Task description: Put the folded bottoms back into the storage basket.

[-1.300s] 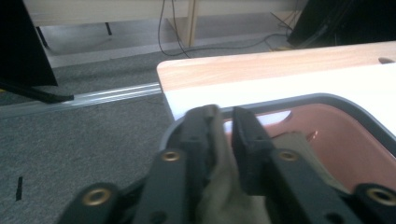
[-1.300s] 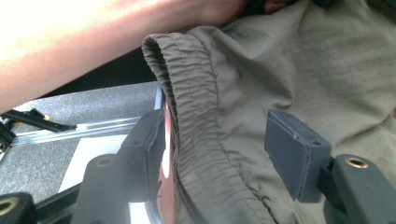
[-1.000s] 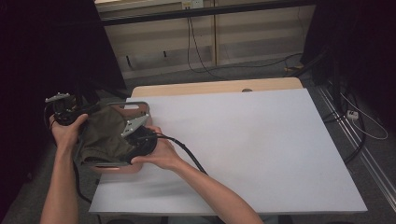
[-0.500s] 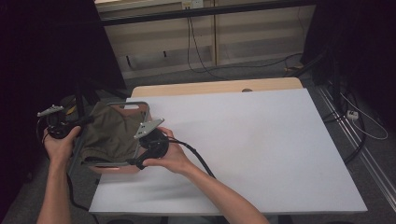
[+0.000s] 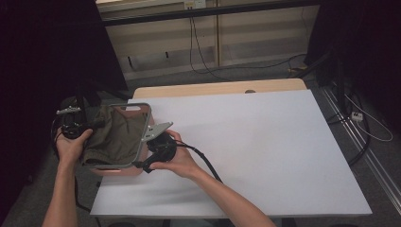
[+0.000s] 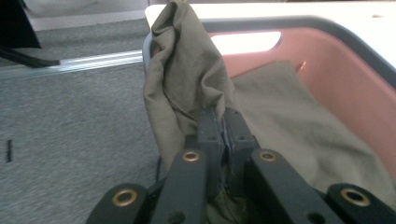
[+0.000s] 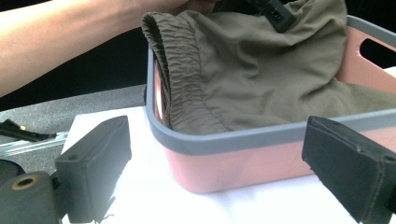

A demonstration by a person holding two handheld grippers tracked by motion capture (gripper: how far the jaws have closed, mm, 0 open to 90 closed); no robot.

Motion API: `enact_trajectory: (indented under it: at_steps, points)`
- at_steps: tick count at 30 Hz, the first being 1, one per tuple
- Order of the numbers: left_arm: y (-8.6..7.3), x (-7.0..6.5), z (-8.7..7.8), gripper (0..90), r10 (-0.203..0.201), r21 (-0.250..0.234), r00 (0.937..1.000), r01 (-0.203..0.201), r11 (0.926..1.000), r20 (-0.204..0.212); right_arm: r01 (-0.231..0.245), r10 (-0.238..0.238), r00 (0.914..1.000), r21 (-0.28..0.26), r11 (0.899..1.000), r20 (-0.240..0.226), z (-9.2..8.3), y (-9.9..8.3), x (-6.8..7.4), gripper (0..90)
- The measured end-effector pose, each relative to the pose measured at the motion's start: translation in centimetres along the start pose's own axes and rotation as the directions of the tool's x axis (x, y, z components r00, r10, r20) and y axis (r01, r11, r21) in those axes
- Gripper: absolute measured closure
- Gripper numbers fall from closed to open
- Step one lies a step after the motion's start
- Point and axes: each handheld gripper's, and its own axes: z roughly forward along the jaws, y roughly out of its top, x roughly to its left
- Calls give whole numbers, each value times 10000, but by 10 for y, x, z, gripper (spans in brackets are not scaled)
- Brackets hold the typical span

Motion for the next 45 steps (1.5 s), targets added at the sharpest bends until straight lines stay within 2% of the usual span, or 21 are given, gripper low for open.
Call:
enact_trajectory:
  at_steps: [2, 4, 6, 7, 12, 15, 17, 25, 26, 28, 30, 31, 32, 36, 37, 38, 40, 42, 44, 45]
  points:
    - [0, -1, 0, 875, 130, 289, 9997, -125, 9995, -192, -43, 43, 10000, 15, 10000, 48, -2, -1, -1, 81]
    - [1, -3, 2, 875, 403, 417, 9992, -402, 9983, -30, -97, 97, 9999, 17, 10000, 89, -3, -2, -1, 81]
    - [2, -7, 4, 874, 658, 772, 9977, -668, 9948, 143, -129, 129, 9999, -10, 9999, 109, -5, -3, -2, 81]
    - [2, -9, 4, 874, 730, 777, 9973, -726, 9943, -18, -113, 113, 9999, -23, 9999, 116, -6, -3, -2, 81]
    - [-1, -6, 2, 869, 369, 444, 9992, -374, 9983, 120, -154, 155, 9996, -61, 9999, 219, -9, -5, -2, 81]
    - [-1, -6, 1, 824, 379, 289, 9990, -385, 9988, 233, -174, 175, 9995, -47, 9998, 266, -11, -7, -3, 81]
    - [0, -7, 0, 806, 582, 245, 9977, -590, 9980, 336, -134, 137, 9994, -81, 9999, 325, -13, -6, -4, 81]
    - [-5, -11, -10, 583, 878, -584, 9961, -873, 9945, 50, -212, 231, 9981, -332, 9992, 566, -23, -7, -9, 62]
    - [-5, -13, -13, 555, 1062, -790, 9942, -1073, 9911, -189, -235, 254, 9981, -348, 9991, 562, -23, -7, -9, 58]
    - [-6, -15, -17, 492, 1174, -1182, 9914, -1237, 9853, -582, -295, 319, 9972, -363, 9989, 681, -23, -8, -10, 58]
    - [-6, -16, -20, 380, 1130, -1259, 9919, -1194, 9848, -574, -442, 478, 9933, -369, 9983, 1048, -22, -8, -11, 76]
    - [-6, -17, -21, 346, 1124, -1414, 9926, -1179, 9829, -468, -480, 521, 9920, -385, 9981, 1150, -22, -8, -11, 76]
    - [-6, -18, -23, 316, 1221, -1340, 9917, -1266, 9829, -415, -571, 619, 9895, -400, 9976, 1310, -22, -9, -12, 71]
    - [-8, -25, -25, 172, 1401, -1489, 9875, -1496, 9775, -722, -868, 929, 9862, -493, 9950, 1371, -21, -10, -15, 62]
    - [-8, -26, -27, 149, 1431, -1460, 9865, -1536, 9773, -795, -889, 948, 9857, -477, 9949, 1395, -21, -10, -15, 49]
    - [-9, -27, -28, 138, 1378, -1652, 9866, -1508, 9747, -874, -904, 959, 9847, -436, 9949, 1453, -20, -10, -15, 44]
    - [-10, -28, -31, 85, 1192, -1906, 9893, -1335, 9725, -845, -967, 1028, 9842, -484, 9941, 1440, -19, -10, -15, 45]
    - [-11, -29, -34, 73, 1107, -2066, 9902, -1263, 9702, -854, -1082, 1147, 9839, -544, 9926, 1369, -19, -11, -15, 44]
    - [-13, -30, -36, 54, 1235, -2096, 9893, -1373, 9681, -773, -1050, 1113, 9864, -573, 9928, 1212, -19, -11, -15, 32]
    - [-14, -30, -37, 45, 1300, -2175, 9888, -1431, 9655, -738, -1019, 1088, 9851, -574, 9931, 1333, -19, -10, -14, 32]
